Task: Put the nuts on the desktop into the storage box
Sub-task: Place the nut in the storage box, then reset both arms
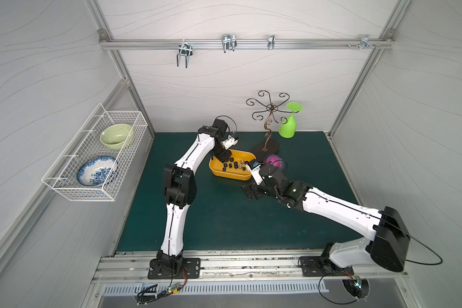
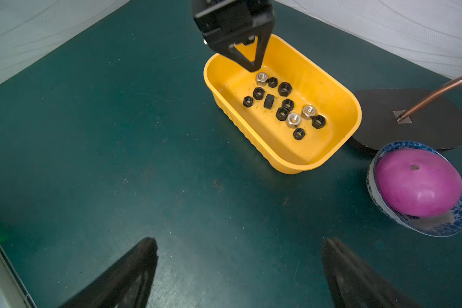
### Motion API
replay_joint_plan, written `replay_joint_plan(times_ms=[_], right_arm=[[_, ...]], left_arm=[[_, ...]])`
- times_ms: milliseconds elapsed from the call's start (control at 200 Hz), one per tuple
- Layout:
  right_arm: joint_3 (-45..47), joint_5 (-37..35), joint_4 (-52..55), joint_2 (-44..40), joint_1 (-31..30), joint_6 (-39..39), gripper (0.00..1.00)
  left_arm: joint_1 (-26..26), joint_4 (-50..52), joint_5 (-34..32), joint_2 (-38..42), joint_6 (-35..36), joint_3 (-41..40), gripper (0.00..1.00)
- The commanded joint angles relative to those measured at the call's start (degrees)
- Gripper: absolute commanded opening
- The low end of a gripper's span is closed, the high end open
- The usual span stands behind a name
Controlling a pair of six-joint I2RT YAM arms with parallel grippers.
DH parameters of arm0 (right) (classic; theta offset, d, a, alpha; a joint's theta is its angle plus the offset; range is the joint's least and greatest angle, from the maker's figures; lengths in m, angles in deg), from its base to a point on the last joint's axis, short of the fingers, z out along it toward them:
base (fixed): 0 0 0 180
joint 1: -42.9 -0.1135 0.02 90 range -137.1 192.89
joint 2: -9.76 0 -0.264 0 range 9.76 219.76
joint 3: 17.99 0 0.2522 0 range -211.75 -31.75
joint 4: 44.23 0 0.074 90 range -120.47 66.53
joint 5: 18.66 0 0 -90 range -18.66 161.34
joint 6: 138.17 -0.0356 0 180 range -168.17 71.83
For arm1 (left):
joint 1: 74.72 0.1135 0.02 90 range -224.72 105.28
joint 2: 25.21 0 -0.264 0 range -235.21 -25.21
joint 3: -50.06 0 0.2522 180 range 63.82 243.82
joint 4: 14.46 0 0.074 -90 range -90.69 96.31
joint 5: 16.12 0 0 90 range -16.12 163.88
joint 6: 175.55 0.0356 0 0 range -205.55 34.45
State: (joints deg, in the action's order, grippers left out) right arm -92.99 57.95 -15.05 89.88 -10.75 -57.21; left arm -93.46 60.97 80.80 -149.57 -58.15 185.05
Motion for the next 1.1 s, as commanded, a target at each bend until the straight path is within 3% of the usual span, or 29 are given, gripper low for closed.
replay_joint_plan(times_ms=[0,160,210,230,250,355,525,600,685,896,1096], right_arm=[[-5.7,-1.4,8.6,2.5,1.3,-7.6,0.99],[-11.8,0.8,17.4,7.7,4.5,-12.7,0.99],[-11.3,1.3,16.7,8.4,5.4,-12.7,0.99],[-10.6,1.5,15.6,8.6,5.8,-12.4,0.99],[-9.6,1.6,13.8,8.7,6.0,-12.0,0.99],[-7.2,1.2,8.2,10.3,8.6,-13.7,0.99],[-13.7,-3.4,10.4,16.2,9.9,-15.3,0.99],[-12.1,-2.8,7.7,15.9,9.7,-14.4,0.99],[-6.2,-2.7,0.2,12.0,9.6,-12.2,0.99],[11.3,-9.6,-13.5,-2.8,10.4,-2.3,0.99],[27.1,-9.4,-25.8,-15.9,16.3,6.6,0.99]], left_arm=[[0.6,1.4,3.8,5.6,-1.8,-1.8,0.56],[1.0,3.2,5.9,11.1,-3.3,-5.2,0.66],[1.6,2.4,6.3,13.6,-4.4,-7.5,0.79],[1.9,2.0,6.5,14.6,-4.9,-8.3,0.94],[2.1,1.6,6.7,15.6,-5.3,-9.5,0.98],[3.6,0.1,7.5,20.5,-7.3,-14.9,0.99],[5.9,-5.2,8.8,28.1,-9.0,-26.7,0.99],[7.6,-8.9,11.0,31.6,-9.7,-32.2,0.98],[9.8,-14.5,13.3,35.7,-9.1,-39.3,0.99],[16.6,-39.0,12.9,47.4,-16.6,-62.6,0.99],[18.7,-56.4,9.6,56.0,-17.5,-79.5,0.99]])
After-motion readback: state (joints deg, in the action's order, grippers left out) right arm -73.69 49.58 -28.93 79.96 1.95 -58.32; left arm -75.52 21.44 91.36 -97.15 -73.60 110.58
